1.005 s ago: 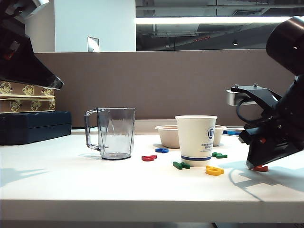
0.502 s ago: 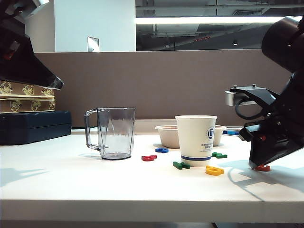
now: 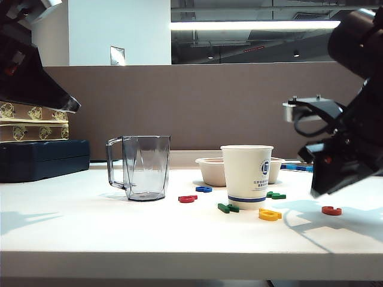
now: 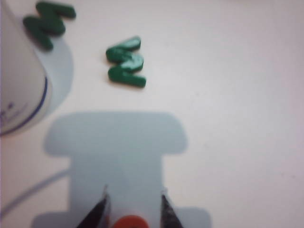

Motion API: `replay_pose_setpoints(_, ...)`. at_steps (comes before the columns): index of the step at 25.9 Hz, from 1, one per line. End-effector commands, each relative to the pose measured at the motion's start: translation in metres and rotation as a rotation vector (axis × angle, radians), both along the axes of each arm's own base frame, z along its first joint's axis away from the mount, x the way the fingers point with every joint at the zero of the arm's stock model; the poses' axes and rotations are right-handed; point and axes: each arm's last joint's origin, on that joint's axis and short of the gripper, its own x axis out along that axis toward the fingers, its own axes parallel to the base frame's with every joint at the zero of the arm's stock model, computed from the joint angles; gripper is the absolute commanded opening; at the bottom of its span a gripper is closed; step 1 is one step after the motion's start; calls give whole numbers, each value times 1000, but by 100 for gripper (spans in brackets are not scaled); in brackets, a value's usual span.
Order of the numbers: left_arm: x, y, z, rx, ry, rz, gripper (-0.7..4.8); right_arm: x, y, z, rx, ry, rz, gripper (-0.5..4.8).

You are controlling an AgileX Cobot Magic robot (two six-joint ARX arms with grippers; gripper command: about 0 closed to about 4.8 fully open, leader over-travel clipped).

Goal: Pick up the letter "c" and put it in the paper cup.

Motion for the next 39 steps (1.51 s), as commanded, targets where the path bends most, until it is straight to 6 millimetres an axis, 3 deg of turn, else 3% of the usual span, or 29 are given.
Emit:
replay_pose_setpoints(1, 0, 0, 3, -5, -17, -3, 84, 1, 0, 10, 13, -39, 0, 135)
replay_pose_setpoints(12, 0, 0, 3, -6, -17, -4, 84, 6, 2, 52, 54, -145, 0, 135)
replay_pose_setpoints(18, -1, -4, 3, -17, -9, -24, 84, 6, 2, 53, 47, -125, 0, 140)
replay_pose_setpoints(29, -15, -37, 3, -2, -16, -187, 84, 1, -13, 45, -14, -17, -58, 177)
replay_pose_setpoints(39, -26, -64, -3, 8, 8, -324, 85, -4, -38, 69, 13, -113, -149, 177)
